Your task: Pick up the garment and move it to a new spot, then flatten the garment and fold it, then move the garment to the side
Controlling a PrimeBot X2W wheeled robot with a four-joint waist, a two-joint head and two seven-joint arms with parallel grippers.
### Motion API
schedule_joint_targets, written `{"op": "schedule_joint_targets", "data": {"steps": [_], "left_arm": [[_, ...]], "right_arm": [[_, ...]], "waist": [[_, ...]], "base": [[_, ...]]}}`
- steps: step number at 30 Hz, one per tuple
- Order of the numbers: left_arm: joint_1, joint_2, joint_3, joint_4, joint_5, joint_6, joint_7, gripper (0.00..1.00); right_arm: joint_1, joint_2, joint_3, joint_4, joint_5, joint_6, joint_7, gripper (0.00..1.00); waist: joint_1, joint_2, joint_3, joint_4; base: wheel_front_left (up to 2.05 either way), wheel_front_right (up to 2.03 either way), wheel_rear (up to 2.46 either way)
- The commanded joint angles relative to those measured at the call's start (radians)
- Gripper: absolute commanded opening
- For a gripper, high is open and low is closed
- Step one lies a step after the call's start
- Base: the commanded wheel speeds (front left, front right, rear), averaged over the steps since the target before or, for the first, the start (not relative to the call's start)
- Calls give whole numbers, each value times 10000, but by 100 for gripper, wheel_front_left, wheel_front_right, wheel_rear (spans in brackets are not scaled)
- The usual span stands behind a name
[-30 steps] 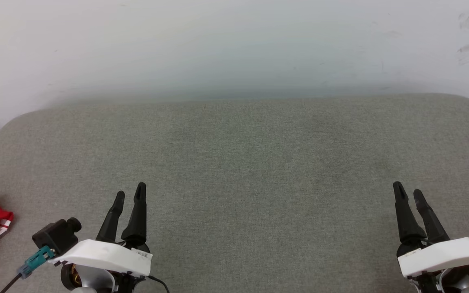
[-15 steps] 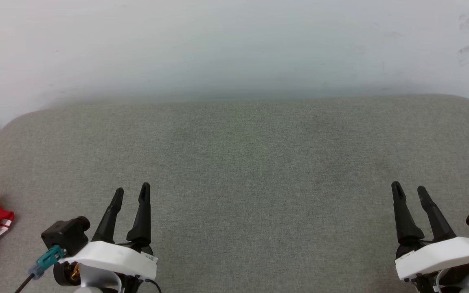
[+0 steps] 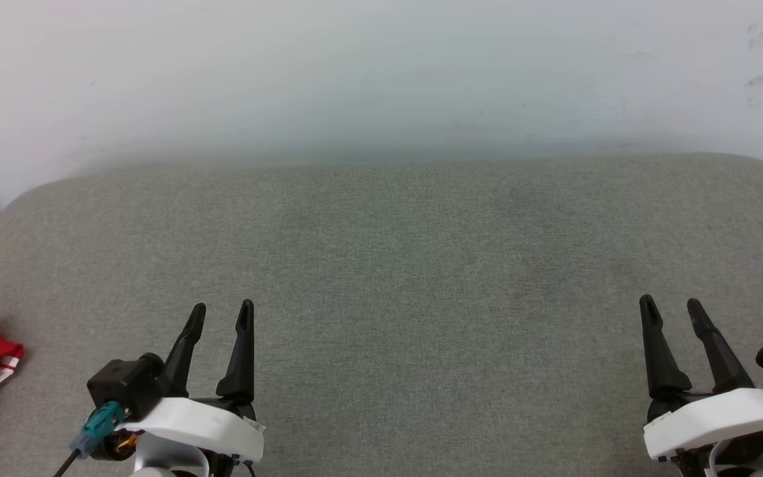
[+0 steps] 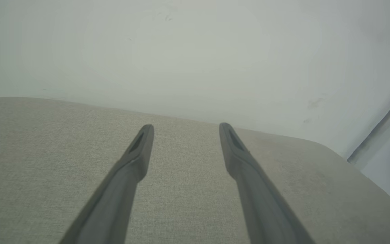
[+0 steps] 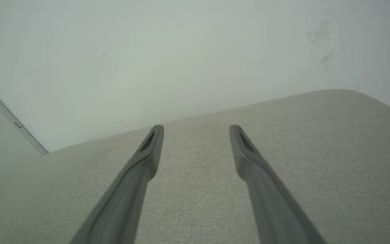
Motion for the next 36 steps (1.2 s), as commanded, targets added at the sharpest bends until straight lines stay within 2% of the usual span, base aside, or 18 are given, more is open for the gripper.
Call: {"op": "schedule_joint_targets", "data": {"steps": [1,36], "left_arm": [[43,67,-33,-106,238,0,-91,100],[51,-15,-353,25,2809,2,-793,100]], "right_arm": [[38,-8,-33,-148,-226,21,-62,100],[232,-5,-90,-300,-2464,23,-203,100]], "waist": [[0,0,6,0],[0,0,-57,40]], "base": [[0,0,0],[0,0,0]]}}
